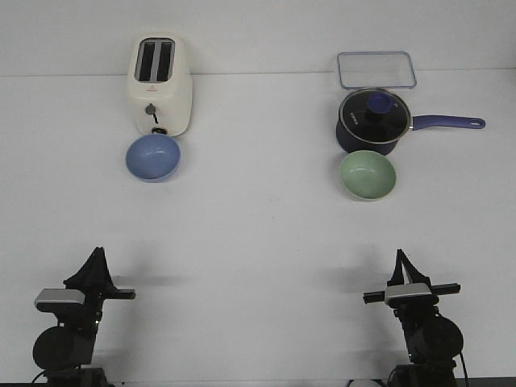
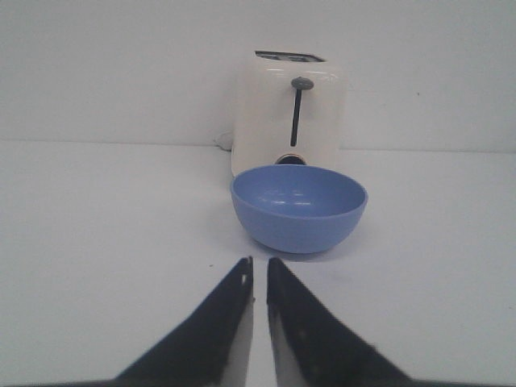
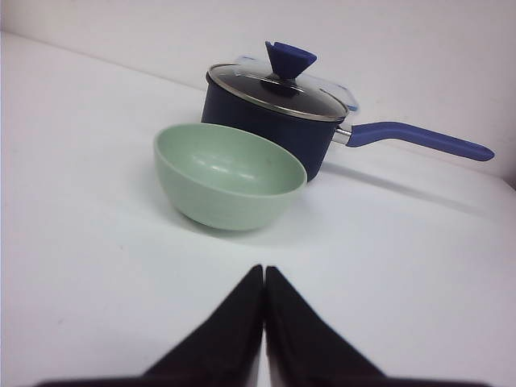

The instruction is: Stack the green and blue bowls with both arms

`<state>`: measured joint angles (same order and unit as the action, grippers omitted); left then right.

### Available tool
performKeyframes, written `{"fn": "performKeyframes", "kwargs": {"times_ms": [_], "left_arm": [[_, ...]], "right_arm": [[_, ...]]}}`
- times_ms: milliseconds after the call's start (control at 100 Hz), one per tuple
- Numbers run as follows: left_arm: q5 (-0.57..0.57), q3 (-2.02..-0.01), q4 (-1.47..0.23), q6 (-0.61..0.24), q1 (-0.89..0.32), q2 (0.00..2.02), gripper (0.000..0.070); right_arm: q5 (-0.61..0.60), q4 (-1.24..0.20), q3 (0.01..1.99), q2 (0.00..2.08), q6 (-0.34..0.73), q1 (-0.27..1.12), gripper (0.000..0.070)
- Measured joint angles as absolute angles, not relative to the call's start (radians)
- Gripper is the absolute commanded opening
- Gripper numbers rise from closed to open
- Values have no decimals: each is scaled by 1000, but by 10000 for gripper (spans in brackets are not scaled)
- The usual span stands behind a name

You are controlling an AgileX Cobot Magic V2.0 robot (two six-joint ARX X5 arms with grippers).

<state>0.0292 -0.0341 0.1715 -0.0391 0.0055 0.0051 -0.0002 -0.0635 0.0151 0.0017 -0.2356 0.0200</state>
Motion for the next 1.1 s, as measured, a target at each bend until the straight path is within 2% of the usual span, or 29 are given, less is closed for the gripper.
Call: {"fn": "performKeyframes", "kwargs": {"times_ms": [930,1100], "left_arm": [[29,-34,171,-39,6,5,15],[29,-34,171,-39,6,5,15]], "right_arm": [[-1,-64,15,1,-234,20,0],[-7,-64,15,1,-152,20,0]]}}
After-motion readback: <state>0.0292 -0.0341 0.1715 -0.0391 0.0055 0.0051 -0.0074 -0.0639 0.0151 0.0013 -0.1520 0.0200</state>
